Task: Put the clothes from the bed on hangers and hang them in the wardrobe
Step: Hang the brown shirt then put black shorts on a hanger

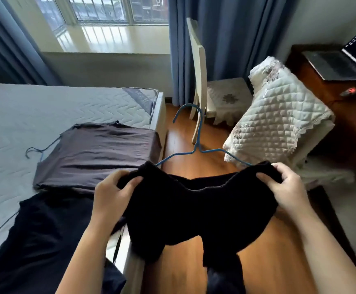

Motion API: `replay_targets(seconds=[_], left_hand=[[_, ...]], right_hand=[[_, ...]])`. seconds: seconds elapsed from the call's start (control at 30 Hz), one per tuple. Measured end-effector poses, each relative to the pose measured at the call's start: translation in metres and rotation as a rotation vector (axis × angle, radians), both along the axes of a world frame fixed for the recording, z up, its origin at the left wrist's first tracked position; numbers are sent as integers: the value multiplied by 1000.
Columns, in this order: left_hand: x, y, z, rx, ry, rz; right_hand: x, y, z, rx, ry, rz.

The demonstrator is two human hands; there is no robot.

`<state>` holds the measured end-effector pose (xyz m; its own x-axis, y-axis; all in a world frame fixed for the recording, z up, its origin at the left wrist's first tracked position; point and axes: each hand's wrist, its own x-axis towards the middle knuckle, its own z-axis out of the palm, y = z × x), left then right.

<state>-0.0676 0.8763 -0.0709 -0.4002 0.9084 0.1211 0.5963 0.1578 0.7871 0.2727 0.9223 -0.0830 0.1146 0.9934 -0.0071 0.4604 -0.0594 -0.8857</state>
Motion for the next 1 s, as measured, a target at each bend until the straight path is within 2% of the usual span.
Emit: replay_targets(seconds=[0.2,0.4,0.63,1.0], left_hand=[[22,113,5,13,-9,180],[32,212,32,82,35,322],[2,300,25,66,29,519],[-69,461,9,52,-91,709]], right_hand=[[10,167,0,18,91,144],[-2,326,27,39,76,286],[-75,475,31,86,-32,528],[-195,685,39,79,-80,697]])
